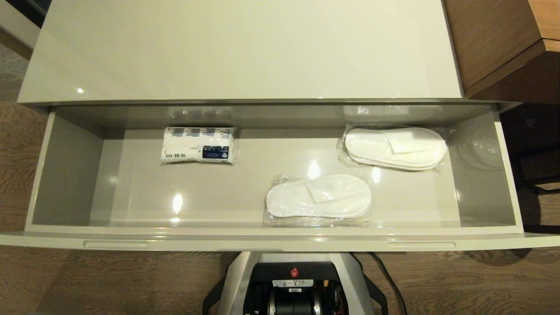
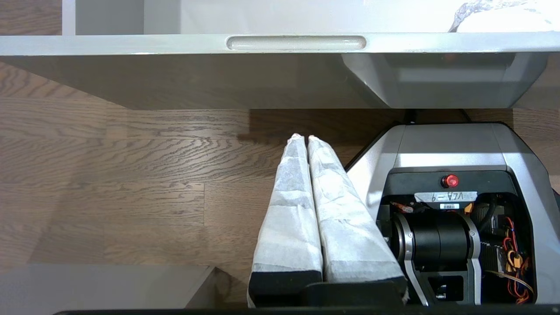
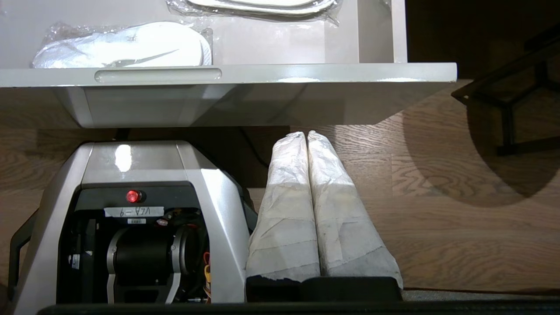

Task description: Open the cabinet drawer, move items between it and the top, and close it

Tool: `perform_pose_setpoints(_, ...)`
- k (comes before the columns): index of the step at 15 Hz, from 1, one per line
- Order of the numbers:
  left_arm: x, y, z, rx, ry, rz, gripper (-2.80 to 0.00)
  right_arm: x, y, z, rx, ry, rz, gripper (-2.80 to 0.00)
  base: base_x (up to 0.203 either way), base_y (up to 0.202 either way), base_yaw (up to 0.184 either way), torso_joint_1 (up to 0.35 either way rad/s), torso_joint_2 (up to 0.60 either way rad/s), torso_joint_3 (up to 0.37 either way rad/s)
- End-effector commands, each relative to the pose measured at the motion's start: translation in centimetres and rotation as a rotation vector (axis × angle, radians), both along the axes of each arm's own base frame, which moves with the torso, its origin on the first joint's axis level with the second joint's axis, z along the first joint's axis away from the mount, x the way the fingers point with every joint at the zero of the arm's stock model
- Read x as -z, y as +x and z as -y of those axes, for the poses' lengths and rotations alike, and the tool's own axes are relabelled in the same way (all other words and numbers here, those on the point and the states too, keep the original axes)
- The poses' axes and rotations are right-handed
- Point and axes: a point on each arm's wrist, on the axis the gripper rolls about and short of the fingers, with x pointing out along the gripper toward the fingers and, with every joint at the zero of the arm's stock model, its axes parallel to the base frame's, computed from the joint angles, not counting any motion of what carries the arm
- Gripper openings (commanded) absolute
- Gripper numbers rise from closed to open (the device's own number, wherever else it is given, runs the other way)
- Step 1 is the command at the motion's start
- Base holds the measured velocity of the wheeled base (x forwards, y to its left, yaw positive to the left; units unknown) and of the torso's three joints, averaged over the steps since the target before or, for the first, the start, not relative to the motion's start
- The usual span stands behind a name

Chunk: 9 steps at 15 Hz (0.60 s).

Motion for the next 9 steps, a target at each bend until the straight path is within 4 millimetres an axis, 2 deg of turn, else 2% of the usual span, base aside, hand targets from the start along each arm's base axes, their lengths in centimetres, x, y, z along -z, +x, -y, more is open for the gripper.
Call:
perform_pose_setpoints(1,0.00,0.01,0.00,-0.001,0.000,-0.002,-2.80,0.05,0.02,0.00,0.001,0.000,-0.003,-2.80,0.000,0.000,0.000,0.000,0.00,0.000)
perform_pose_setpoints(9,0.00,0.01,0.00,0.000,0.000,-0.002,-2.80,0.04,0.02,0.00,0.001,0.000,-0.002,-2.80,0.000,0.000,0.000,0.000,0.00,0.000)
